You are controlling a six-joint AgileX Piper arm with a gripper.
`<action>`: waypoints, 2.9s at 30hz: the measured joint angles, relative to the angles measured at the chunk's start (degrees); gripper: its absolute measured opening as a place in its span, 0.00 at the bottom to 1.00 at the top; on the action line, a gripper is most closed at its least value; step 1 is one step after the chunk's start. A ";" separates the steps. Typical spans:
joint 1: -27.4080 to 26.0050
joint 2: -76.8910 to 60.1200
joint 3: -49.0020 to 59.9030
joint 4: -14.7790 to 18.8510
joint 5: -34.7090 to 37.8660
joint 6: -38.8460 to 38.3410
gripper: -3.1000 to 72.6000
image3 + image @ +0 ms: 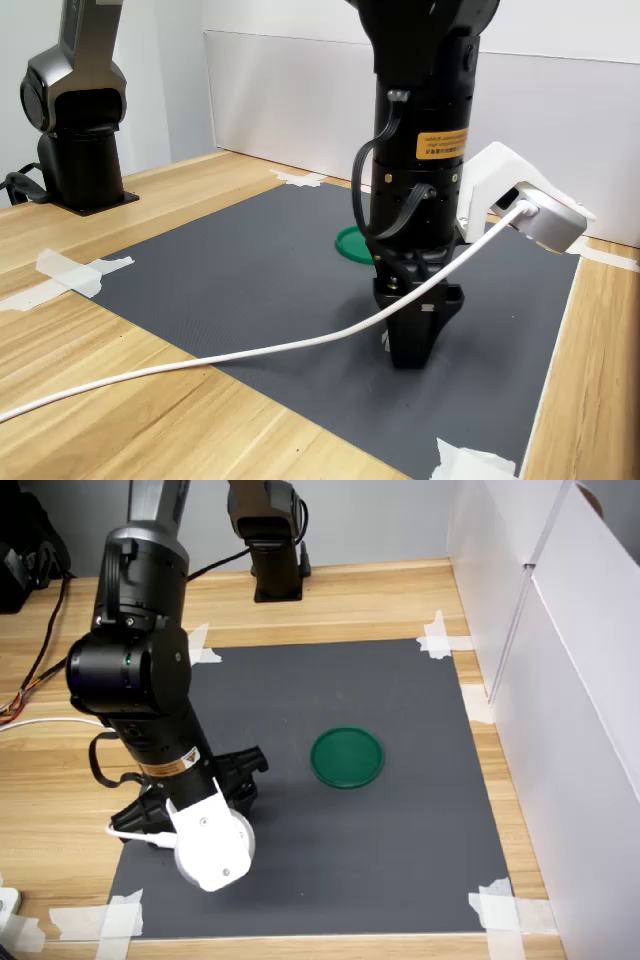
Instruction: Grasp a white terminal and put it in the green lid.
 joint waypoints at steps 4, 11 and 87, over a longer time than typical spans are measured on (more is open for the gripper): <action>0.00 0.47 0.00 -0.11 0.00 0.00 0.92; 0.00 0.52 -0.05 -0.05 -0.13 0.00 0.69; 21.12 -18.53 28.84 -2.74 -13.84 -3.75 0.70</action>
